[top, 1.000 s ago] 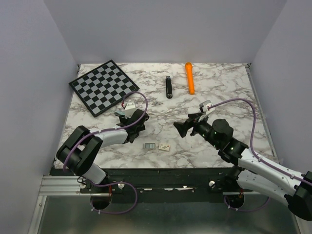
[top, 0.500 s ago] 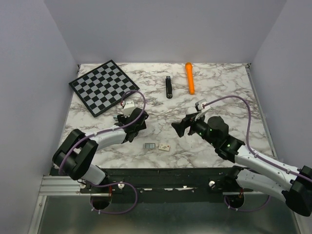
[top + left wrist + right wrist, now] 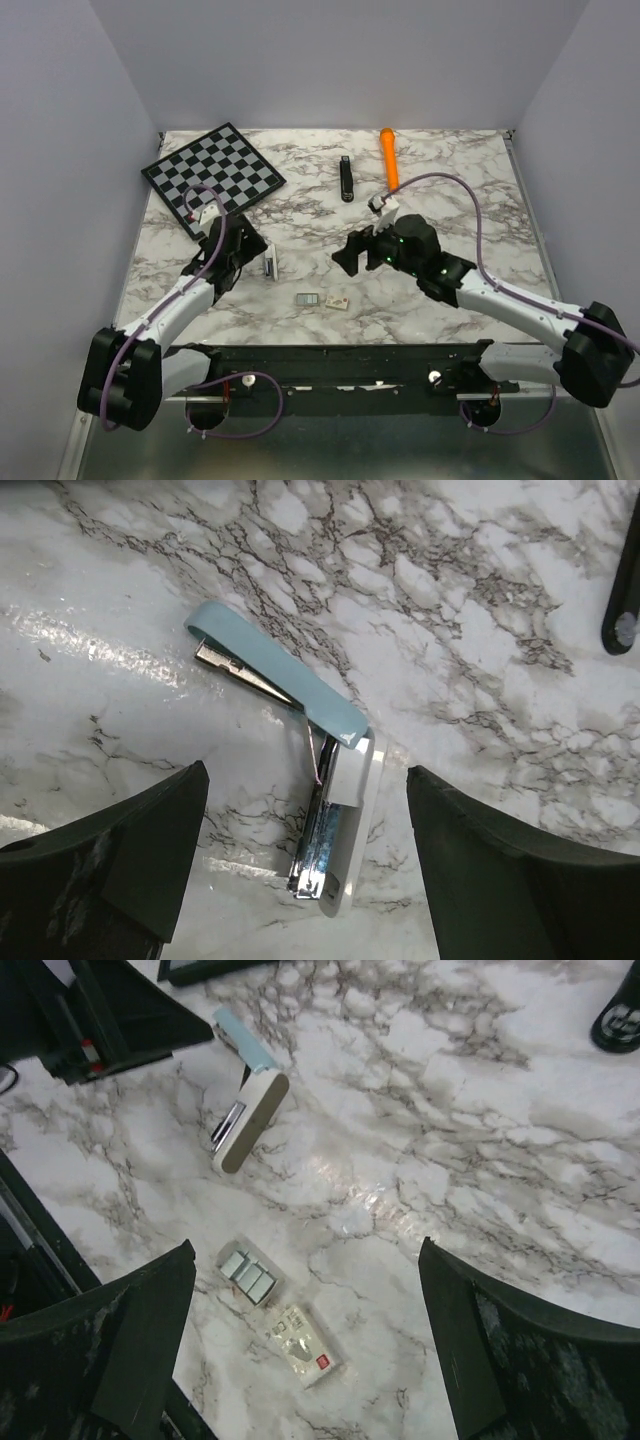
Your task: Load the staples into the stapler
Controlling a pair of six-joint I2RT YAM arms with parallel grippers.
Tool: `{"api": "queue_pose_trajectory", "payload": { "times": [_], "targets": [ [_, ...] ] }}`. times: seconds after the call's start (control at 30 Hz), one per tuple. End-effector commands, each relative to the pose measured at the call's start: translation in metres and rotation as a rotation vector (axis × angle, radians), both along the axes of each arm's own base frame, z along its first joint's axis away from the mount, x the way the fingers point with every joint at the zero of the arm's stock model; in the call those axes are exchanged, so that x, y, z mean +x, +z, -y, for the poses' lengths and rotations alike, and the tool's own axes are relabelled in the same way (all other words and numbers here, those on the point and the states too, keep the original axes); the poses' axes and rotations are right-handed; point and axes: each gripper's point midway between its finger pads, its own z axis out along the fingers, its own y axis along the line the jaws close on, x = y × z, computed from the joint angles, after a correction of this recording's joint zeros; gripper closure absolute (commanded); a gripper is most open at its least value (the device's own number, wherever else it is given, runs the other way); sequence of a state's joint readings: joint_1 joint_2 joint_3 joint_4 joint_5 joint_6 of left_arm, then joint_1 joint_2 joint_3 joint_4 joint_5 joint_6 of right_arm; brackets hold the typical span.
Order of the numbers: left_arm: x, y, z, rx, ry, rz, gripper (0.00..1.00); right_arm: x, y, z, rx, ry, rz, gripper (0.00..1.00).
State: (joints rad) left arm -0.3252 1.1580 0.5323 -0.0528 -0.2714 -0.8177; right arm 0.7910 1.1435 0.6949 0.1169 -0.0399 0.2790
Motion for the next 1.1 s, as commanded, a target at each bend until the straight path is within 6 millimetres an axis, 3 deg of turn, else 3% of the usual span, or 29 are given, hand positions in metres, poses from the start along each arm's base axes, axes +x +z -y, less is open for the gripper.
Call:
{"api": "queue_pose_trajectory", "payload": {
  "times": [0.0, 0.07, 0.1, 0.13, 0.2, 0.27, 0.3, 0.47, 0.57, 0.77, 0.9, 1.07],
  "targets": [
    [-0.005, 0.03, 0.003, -0.088, -0.057, 0.052, 0.11, -0.006, -0.019, -0.033, -0.03, 0.085, -0.207, 0.01],
    [-0.01, 0.043, -0.003, -0.078, -0.052, 0.078, 0.1, -0.007, -0.028, -0.047, -0.046, 0.088, -0.282, 0.02],
    [-0.012, 0.047, -0.005, -0.068, -0.049, 0.087, 0.08, -0.011, -0.048, -0.057, -0.082, 0.094, -0.336, 0.03],
    [-0.018, 0.054, -0.009, -0.05, -0.057, 0.091, 0.07, -0.006, -0.04, -0.068, -0.072, 0.084, -0.341, 0.05],
    [-0.025, 0.059, -0.014, -0.032, -0.051, 0.097, 0.04, -0.011, -0.06, -0.087, -0.096, 0.071, -0.416, 0.08],
    [-0.035, 0.069, -0.019, -0.011, -0.054, 0.116, 0.02, -0.005, -0.059, -0.105, -0.095, 0.038, -0.437, 0.08],
    [-0.038, 0.072, -0.022, -0.003, -0.049, 0.122, 0.01, -0.012, -0.062, -0.114, -0.111, 0.047, -0.444, 0.09],
    [-0.061, 0.087, -0.037, 0.024, -0.019, 0.165, 0.01, -0.009, -0.09, -0.147, -0.164, -0.009, -0.502, 0.16],
    [-0.069, 0.093, -0.039, 0.021, -0.019, 0.185, 0.01, -0.005, -0.108, -0.155, -0.179, -0.029, -0.532, 0.24],
    [-0.076, 0.088, -0.034, 0.021, -0.057, 0.166, 0.01, 0.004, -0.119, -0.174, -0.167, -0.041, -0.551, 0.4],
    [-0.077, 0.089, -0.028, 0.025, -0.083, 0.169, 0.01, 0.013, -0.129, -0.18, -0.167, -0.081, -0.554, 0.41],
    [-0.077, 0.088, -0.022, 0.039, -0.111, 0.168, 0.01, 0.022, -0.136, -0.184, -0.166, -0.124, -0.546, 0.49]
  ]
}}
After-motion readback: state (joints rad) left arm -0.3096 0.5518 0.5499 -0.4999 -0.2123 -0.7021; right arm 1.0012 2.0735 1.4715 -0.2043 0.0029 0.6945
